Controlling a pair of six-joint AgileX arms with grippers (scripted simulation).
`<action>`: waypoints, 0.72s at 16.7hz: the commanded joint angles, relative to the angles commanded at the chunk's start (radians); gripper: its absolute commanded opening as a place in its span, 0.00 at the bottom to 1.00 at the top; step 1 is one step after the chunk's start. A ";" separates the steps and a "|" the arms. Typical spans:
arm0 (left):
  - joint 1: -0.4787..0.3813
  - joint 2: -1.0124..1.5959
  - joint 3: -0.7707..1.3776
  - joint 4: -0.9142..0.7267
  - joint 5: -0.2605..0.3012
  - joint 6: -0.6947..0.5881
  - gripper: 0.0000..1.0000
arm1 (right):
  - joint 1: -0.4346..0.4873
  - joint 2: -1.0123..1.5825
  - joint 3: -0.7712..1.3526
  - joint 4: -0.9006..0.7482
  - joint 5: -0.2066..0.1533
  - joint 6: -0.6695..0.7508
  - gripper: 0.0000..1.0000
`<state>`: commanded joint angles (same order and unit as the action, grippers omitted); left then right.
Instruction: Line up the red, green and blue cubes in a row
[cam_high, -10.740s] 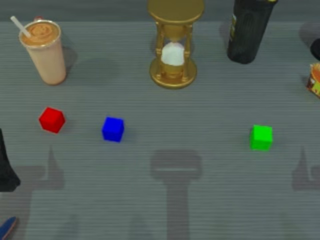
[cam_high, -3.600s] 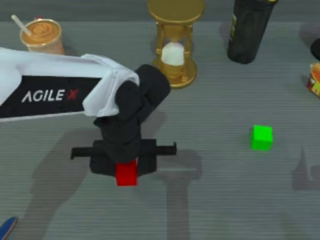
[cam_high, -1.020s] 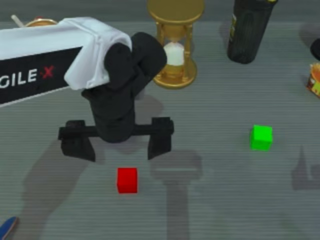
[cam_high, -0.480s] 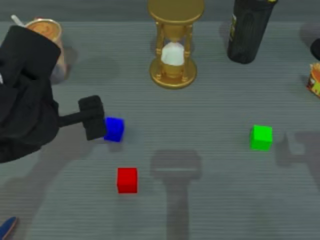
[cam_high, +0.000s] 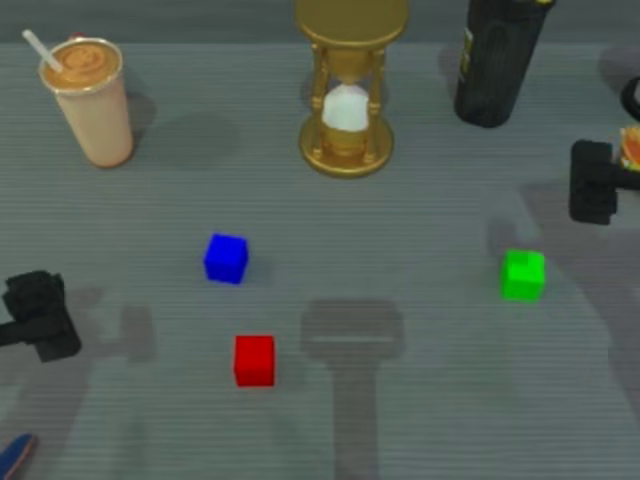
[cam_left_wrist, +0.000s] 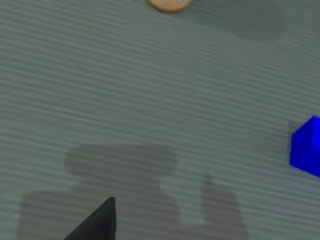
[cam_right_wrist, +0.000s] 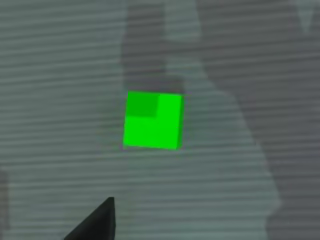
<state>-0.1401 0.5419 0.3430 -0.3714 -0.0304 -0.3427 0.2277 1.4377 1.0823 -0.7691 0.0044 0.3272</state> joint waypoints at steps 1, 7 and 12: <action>0.025 -0.077 -0.057 0.044 0.002 0.038 1.00 | 0.015 0.092 0.069 -0.050 0.000 0.021 1.00; 0.134 -0.425 -0.292 0.285 0.022 0.260 1.00 | 0.084 0.509 0.409 -0.275 -0.001 0.123 1.00; 0.160 -0.542 -0.343 0.371 0.030 0.343 1.00 | 0.105 0.631 0.521 -0.336 -0.002 0.154 1.00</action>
<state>0.0200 0.0000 0.0000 0.0000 0.0000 0.0000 0.3332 2.0687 1.6030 -1.1051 0.0019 0.4813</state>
